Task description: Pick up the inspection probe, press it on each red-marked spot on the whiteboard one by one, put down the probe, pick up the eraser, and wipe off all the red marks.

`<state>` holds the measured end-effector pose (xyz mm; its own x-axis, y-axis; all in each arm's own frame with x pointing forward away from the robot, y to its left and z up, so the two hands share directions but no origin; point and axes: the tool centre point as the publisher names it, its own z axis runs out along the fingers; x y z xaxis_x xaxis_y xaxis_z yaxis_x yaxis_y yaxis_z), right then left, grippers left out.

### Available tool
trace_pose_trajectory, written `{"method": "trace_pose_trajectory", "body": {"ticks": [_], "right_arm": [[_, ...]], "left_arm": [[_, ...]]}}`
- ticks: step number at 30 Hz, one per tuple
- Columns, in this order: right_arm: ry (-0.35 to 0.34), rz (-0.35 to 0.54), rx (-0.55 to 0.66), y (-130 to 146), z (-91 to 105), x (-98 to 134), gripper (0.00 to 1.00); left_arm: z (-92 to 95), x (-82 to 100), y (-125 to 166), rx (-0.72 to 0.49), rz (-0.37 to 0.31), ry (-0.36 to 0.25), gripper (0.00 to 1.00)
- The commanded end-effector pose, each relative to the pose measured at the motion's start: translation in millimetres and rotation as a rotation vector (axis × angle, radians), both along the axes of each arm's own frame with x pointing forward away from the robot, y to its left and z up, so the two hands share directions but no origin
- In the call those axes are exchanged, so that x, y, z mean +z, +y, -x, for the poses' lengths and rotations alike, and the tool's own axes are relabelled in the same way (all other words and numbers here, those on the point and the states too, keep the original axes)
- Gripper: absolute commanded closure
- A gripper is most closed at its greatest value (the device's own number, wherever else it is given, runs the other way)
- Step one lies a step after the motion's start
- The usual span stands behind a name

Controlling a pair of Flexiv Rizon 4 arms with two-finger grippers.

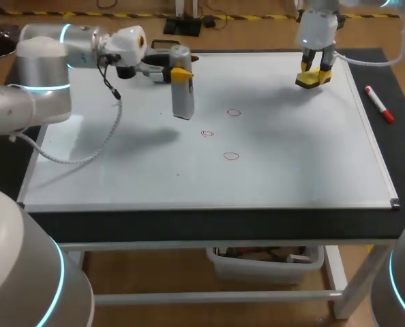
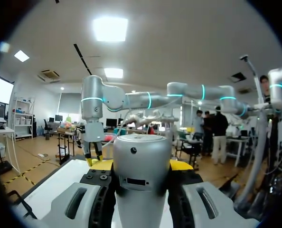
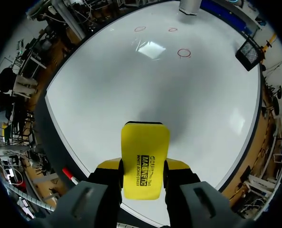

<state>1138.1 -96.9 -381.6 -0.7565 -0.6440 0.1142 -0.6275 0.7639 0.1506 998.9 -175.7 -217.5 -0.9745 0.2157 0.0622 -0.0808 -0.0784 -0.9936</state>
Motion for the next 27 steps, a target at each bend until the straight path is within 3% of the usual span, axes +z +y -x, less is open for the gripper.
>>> {"method": "trace_pose_trajectory", "body": {"ticks": [1, 13, 18, 27], "right_arm": [[-0.002, 0.004, 0.002, -0.6, 1.2, 2.7, 1.0], [-0.002, 0.004, 0.002, -0.6, 1.2, 2.7, 1.0], [-0.002, 0.004, 0.002, -0.6, 1.2, 2.7, 1.0], [-0.002, 0.004, 0.002, -0.6, 1.2, 2.7, 1.0]], "left_arm": [[-3.9, -7.2, -9.4, -0.032, 0.013, 0.007, 1.0], [4.3, -29.4, -36.8, -0.128, 0.046, 0.015, 1.0], [4.8, -33.0, -41.0, -0.164, 0.085, 0.009, 1.0], [4.9, -42.1, -46.7, -0.196, 0.087, 0.031, 1.0]]}}
